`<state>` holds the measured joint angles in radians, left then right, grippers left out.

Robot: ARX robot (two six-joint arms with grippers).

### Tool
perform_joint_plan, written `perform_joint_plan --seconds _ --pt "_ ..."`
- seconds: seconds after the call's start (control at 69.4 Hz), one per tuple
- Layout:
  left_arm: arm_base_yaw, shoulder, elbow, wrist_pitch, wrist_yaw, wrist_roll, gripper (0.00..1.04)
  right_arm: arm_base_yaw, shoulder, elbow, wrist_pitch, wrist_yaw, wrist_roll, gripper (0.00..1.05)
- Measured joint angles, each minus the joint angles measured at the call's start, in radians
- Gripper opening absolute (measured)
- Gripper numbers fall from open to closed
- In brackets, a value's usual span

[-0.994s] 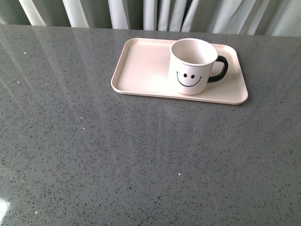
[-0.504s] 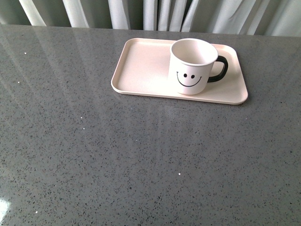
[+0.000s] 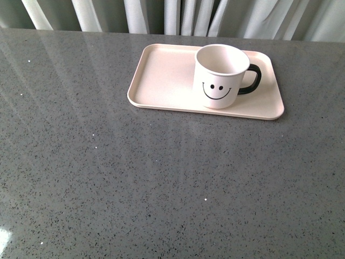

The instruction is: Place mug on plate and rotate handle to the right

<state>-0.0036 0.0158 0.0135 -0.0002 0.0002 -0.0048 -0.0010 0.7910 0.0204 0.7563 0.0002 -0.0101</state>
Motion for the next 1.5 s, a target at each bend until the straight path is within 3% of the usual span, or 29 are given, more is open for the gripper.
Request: perform_joint_plan --seconds 0.634,1.196,1.297,1.499 --pt "0.0 0.0 0.0 0.0 0.0 0.0 0.95 0.0 -0.435 -0.002 -0.401 0.0 0.0 0.02" --pt "0.0 0.0 0.0 0.0 0.0 0.0 0.95 0.0 -0.619 -0.002 -0.584 0.0 0.0 0.02" --pt "0.0 0.0 0.0 0.0 0.0 0.0 0.95 0.0 -0.756 -0.002 -0.745 0.0 0.0 0.02" --pt "0.0 0.0 0.0 0.0 0.0 0.0 0.95 0.0 -0.784 -0.002 -0.754 0.0 0.0 0.02"
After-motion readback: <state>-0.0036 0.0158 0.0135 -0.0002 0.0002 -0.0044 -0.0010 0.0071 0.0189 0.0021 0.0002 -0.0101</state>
